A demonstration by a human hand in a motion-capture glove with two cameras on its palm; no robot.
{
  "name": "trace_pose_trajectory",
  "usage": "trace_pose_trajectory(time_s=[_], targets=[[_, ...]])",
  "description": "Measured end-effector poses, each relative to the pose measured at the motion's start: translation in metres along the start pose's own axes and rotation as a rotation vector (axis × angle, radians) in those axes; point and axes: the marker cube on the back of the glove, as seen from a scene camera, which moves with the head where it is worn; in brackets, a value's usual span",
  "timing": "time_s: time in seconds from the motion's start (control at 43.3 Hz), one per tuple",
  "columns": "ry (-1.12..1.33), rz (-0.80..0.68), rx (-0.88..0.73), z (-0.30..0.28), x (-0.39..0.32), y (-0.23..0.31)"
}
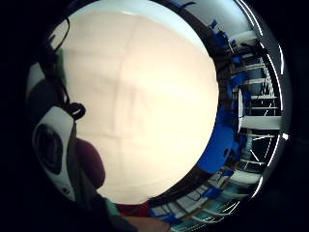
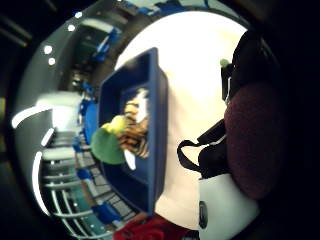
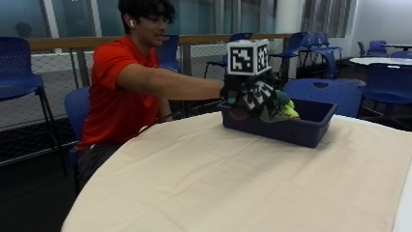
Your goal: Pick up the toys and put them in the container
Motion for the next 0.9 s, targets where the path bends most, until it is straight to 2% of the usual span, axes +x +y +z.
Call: trace_pose_trajectory(time_s=[0.208, 0.369, 0.531, 0.623, 0.762, 0.854, 0.901], targets=[[-0.042, -0.097, 0.082, -0.073, -0.066, 0.026], [-0.069, -0.174, 0.119, -0.104, -0.138, 0.043], [-0.069, -0.228, 0.120, -0.098, -0.189, 0.053], [-0.079, -0.242, 0.049, -0.085, -0.202, 0.058], [0.064, -0.338, -0.092, -0.059, -0.183, 0.065], [-0.049, -0.262, -0.112, -0.054, -0.172, 0.074], [-0.046, -0.281, -0.108, -0.051, -0.158, 0.079]])
